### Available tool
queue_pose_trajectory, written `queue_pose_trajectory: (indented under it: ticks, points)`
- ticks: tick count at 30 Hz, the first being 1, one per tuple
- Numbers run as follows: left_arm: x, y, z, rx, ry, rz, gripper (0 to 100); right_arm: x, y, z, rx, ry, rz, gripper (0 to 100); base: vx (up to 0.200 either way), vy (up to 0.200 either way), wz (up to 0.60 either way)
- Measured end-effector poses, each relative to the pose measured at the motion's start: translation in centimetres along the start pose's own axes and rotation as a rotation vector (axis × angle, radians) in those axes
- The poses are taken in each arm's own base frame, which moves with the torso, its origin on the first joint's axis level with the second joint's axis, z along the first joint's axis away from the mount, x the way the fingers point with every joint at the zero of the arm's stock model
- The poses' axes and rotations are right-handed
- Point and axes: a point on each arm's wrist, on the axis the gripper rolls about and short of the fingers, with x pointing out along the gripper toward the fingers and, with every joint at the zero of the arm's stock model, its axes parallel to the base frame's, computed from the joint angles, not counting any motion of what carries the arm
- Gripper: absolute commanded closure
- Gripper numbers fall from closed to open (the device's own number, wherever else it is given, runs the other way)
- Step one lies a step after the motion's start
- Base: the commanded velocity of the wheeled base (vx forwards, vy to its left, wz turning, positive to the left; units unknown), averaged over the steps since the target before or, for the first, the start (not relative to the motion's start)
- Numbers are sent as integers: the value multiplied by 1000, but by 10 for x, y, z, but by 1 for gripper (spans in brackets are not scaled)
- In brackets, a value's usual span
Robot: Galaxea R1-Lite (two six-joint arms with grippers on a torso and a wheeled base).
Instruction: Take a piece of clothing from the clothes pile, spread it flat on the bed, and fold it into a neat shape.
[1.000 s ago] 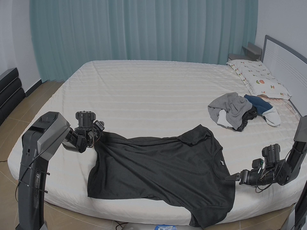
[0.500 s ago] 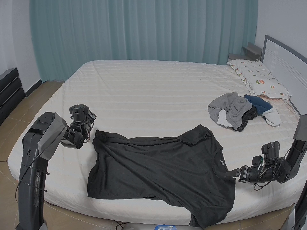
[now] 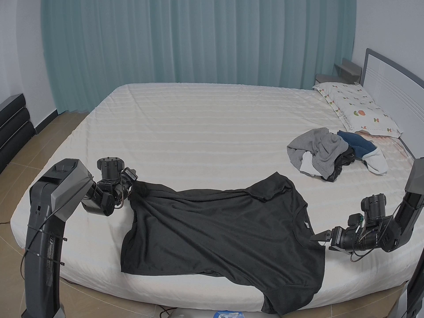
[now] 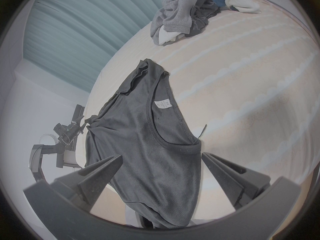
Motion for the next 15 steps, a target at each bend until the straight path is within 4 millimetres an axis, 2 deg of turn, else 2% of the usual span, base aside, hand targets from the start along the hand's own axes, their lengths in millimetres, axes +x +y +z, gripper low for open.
queue_pose_trajectory:
  ticks: [13,14,15]
  points:
    - [-9,-7,-11,3,61,-43,0,3,0,-1,1,21,19,0,0,0,0]
    - [-9,-7,-13,6,67,-42,100,3,0,-1,0,22,20,0,0,0,0]
    - [-10,-7,-15,10,78,-42,100,4,1,-2,0,23,20,0,0,0,0]
